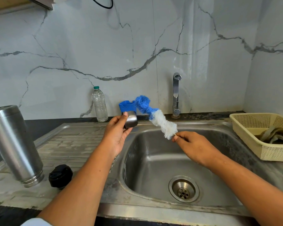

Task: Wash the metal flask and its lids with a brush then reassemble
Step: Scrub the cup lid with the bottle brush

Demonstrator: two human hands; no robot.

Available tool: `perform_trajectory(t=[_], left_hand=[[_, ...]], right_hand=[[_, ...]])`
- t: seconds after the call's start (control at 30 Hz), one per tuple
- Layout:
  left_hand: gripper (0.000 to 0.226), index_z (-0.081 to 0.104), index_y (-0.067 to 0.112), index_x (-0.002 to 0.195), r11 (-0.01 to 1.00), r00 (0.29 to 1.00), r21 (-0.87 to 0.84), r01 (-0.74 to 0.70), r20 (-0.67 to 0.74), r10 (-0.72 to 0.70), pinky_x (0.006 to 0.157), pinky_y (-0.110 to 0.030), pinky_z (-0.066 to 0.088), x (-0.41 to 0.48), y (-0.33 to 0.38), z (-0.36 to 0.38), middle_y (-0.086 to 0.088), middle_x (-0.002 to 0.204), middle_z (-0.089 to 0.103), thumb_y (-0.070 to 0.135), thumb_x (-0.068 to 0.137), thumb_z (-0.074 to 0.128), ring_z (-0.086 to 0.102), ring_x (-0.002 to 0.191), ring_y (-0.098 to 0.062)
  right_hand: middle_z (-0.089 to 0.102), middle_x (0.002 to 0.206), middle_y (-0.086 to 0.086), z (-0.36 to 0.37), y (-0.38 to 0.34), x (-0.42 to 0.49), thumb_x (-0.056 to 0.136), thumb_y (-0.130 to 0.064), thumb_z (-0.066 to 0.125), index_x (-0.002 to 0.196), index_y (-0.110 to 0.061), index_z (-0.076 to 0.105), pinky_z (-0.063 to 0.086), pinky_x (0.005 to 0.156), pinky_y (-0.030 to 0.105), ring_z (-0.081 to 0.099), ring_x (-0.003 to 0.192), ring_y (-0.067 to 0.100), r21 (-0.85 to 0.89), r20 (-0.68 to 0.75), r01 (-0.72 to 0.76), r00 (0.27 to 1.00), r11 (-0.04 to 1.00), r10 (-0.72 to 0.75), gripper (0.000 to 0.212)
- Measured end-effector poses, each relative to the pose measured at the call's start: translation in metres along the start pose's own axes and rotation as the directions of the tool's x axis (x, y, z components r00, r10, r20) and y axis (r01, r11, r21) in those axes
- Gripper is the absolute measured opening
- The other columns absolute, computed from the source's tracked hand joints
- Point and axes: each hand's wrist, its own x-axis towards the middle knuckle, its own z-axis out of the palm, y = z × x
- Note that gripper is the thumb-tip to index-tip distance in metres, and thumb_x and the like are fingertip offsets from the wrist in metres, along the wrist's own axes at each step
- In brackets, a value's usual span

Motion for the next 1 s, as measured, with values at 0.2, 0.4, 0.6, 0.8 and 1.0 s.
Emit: perform_trajectory(t=[0.2, 0.4, 0.6, 0.8, 1.0], left_hand=[[0.032, 0.058, 0.018, 0.107, 0.936, 0.973, 0.309, -0.165, -0.105, 0.206, 0.101, -0.037, 0.052, 0.002, -0.005, -0.004, -0.008, 0.119, 0.067, 0.029, 0.088, 0.082, 0.067, 0.112, -0.023], [0.041, 0.051, 0.015, 0.118, 0.988, 0.981, 0.085, -0.126, -0.141, 0.137, 0.089, -0.034, 0.06, 0.009, -0.005, -0.009, -0.014, 0.131, 0.062, 0.033, 0.093, 0.076, 0.07, 0.113, -0.024], [0.038, 0.054, 0.016, 0.123, 0.996, 0.98, -0.087, -0.026, -0.201, 0.008, 0.085, -0.034, 0.059, 0.009, 0.003, -0.014, -0.015, 0.128, 0.065, 0.044, 0.099, 0.064, 0.068, 0.113, -0.026], [0.052, 0.055, 0.018, 0.132, 0.985, 0.961, -0.161, 0.062, -0.257, -0.103, 0.074, -0.028, 0.053, 0.006, 0.009, -0.019, -0.014, 0.122, 0.065, 0.057, 0.097, 0.06, 0.063, 0.094, -0.018], [0.057, 0.048, 0.012, 0.135, 0.943, 0.969, -0.319, 0.092, -0.191, -0.159, 0.1, -0.038, 0.054, 0.007, 0.009, -0.021, -0.02, 0.134, 0.059, 0.048, 0.095, 0.066, 0.062, 0.121, -0.029]], right_hand=[[0.068, 0.076, -0.004, -0.005, 0.002, 0.002, 0.106, -0.037, 0.046, 0.116, -0.035, 0.065, 0.045, 0.055, 0.027, 0.055, 0.058, 0.01, 0.012, -0.081, -0.016, 0.997, 1.0, 0.017, 0.022], [0.066, 0.089, -0.003, -0.004, 0.0, 0.001, 0.105, -0.026, 0.048, 0.126, -0.026, 0.062, 0.056, 0.061, 0.033, 0.063, 0.071, 0.013, -0.145, -0.131, -0.035, 0.991, 0.989, 0.016, 0.025], [0.065, 0.095, -0.003, -0.002, -0.006, 0.001, 0.105, -0.025, 0.052, 0.127, -0.02, 0.059, 0.055, 0.069, 0.028, 0.061, 0.076, 0.008, -0.278, -0.2, -0.062, 0.98, 0.959, 0.006, 0.023], [0.064, 0.093, -0.002, -0.004, -0.012, 0.008, 0.103, -0.024, 0.057, 0.117, -0.023, 0.061, 0.056, 0.069, 0.028, 0.061, 0.074, 0.011, -0.441, -0.266, -0.068, 0.962, 0.895, -0.058, 0.015], [0.06, 0.096, 0.01, -0.018, -0.067, 0.043, 0.093, -0.003, 0.054, 0.107, -0.017, 0.059, 0.047, 0.067, 0.037, 0.063, 0.088, 0.037, -0.687, -0.24, 0.0, 0.944, 0.727, -0.227, 0.02]])
